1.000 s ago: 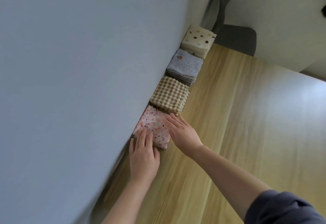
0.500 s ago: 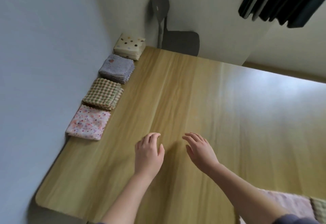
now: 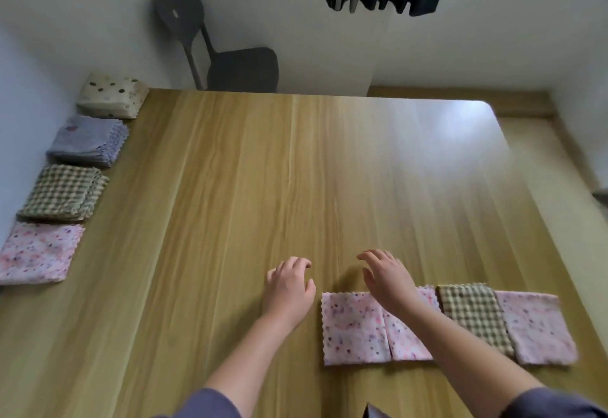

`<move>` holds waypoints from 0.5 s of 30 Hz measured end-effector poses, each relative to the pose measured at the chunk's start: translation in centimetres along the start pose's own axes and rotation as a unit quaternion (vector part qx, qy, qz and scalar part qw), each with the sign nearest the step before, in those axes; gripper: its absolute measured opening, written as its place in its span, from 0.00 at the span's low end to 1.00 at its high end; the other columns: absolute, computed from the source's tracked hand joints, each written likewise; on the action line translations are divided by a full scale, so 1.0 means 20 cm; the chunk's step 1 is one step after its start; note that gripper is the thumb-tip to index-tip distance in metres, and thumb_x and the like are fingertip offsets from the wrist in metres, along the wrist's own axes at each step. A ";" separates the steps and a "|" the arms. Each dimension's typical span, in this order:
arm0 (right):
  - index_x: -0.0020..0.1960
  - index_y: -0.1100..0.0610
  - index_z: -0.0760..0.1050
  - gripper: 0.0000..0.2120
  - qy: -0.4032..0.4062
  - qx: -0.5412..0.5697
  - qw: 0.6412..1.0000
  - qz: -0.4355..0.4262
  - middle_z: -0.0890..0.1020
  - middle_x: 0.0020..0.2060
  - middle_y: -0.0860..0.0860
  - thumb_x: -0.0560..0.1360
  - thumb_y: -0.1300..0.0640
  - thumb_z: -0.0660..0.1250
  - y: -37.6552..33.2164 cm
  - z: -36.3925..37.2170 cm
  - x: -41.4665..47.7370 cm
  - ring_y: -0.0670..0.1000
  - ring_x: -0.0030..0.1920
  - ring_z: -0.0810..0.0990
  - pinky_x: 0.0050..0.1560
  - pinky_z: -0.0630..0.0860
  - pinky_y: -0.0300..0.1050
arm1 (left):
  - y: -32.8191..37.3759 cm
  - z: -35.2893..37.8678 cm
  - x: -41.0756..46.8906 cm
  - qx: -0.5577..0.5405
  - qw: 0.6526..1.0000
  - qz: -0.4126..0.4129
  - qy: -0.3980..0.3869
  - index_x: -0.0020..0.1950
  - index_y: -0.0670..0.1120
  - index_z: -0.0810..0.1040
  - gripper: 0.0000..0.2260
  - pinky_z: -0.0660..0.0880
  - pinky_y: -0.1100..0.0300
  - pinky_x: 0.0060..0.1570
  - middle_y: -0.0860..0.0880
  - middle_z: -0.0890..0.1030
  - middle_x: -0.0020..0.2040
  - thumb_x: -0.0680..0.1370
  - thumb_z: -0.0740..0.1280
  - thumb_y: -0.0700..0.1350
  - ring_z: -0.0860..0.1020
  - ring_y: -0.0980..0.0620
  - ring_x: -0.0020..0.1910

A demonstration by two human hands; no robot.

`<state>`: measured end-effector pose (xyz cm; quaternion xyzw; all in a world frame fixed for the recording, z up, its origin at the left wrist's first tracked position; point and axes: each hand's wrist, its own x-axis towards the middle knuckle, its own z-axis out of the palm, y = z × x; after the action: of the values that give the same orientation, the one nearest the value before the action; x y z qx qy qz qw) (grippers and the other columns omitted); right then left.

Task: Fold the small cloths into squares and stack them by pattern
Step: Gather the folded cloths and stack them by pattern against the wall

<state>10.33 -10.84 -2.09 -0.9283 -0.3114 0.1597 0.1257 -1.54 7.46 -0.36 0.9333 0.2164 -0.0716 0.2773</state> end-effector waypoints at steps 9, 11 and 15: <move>0.61 0.57 0.76 0.14 0.034 0.035 0.982 0.182 0.78 0.60 0.53 0.76 0.62 0.64 0.57 -0.11 -0.34 0.54 0.59 0.76 0.55 0.74 0.49 | 0.49 0.30 0.09 0.049 0.986 0.138 -0.079 0.64 0.48 0.72 0.15 0.60 0.54 0.67 0.51 0.73 0.62 0.79 0.59 0.45 0.69 0.51 0.62; 0.61 0.56 0.76 0.14 0.025 0.027 0.982 0.186 0.78 0.60 0.53 0.76 0.62 0.64 0.74 -0.18 -0.33 0.55 0.58 0.76 0.56 0.74 0.49 | 0.65 0.40 0.13 0.058 0.984 0.142 -0.086 0.65 0.47 0.72 0.15 0.60 0.54 0.66 0.50 0.73 0.61 0.79 0.59 0.46 0.69 0.51 0.62; 0.63 0.54 0.75 0.15 -0.008 0.028 0.982 0.188 0.76 0.62 0.51 0.76 0.58 0.65 1.08 -0.31 -0.36 0.53 0.59 0.75 0.60 0.72 0.48 | 0.97 0.61 0.17 0.115 0.975 0.145 -0.127 0.63 0.47 0.72 0.16 0.62 0.52 0.63 0.48 0.73 0.60 0.78 0.60 0.50 0.70 0.47 0.61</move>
<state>18.80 -32.80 -2.03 -0.9650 -0.1281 0.1969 0.1167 9.94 -12.68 -2.00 0.9636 0.0322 -0.1732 0.2011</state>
